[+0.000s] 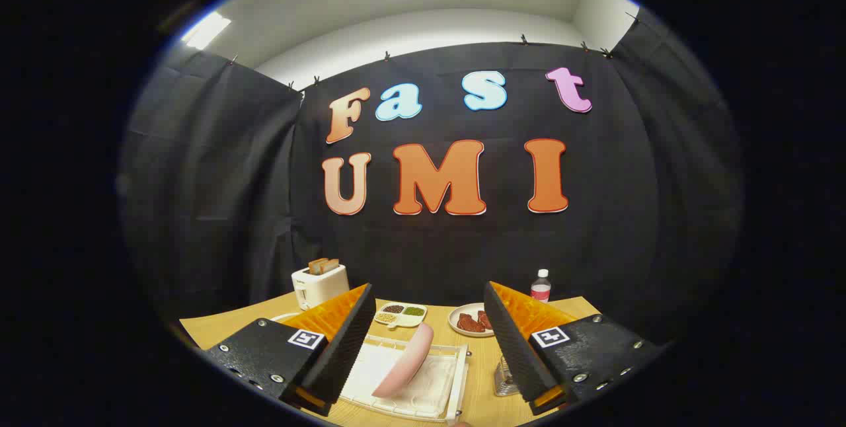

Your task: Take the plate from the dish rack, then take the spoon from the basket and place it into the plate.

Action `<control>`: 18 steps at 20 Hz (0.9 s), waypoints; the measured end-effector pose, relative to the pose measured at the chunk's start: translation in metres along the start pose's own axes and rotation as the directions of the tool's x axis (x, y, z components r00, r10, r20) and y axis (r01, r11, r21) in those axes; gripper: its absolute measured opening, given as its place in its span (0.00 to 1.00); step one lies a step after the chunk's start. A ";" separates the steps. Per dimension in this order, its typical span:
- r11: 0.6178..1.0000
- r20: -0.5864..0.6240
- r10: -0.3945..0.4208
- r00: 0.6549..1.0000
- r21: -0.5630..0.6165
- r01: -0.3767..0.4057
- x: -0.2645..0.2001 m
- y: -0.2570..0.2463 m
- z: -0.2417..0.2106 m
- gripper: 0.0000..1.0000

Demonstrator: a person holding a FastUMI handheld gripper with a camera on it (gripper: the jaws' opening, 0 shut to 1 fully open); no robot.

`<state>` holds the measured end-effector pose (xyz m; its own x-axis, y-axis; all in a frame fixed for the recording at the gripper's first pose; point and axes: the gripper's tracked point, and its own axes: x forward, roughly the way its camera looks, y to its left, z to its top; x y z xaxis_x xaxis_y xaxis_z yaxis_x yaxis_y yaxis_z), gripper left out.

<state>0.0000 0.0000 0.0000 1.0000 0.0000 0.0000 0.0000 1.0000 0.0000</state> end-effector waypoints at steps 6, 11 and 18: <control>1.000 0.064 0.009 0.998 -0.012 -0.008 -0.029 0.012 0.019 0.98; 0.998 0.089 -0.014 0.996 -0.053 0.018 -0.050 0.010 0.040 0.98; 0.998 0.076 -0.025 0.997 -0.060 0.030 -0.040 0.021 0.031 0.98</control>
<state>-0.0401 0.0207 0.0310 0.9968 -0.0250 0.0756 0.0296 0.9978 -0.0600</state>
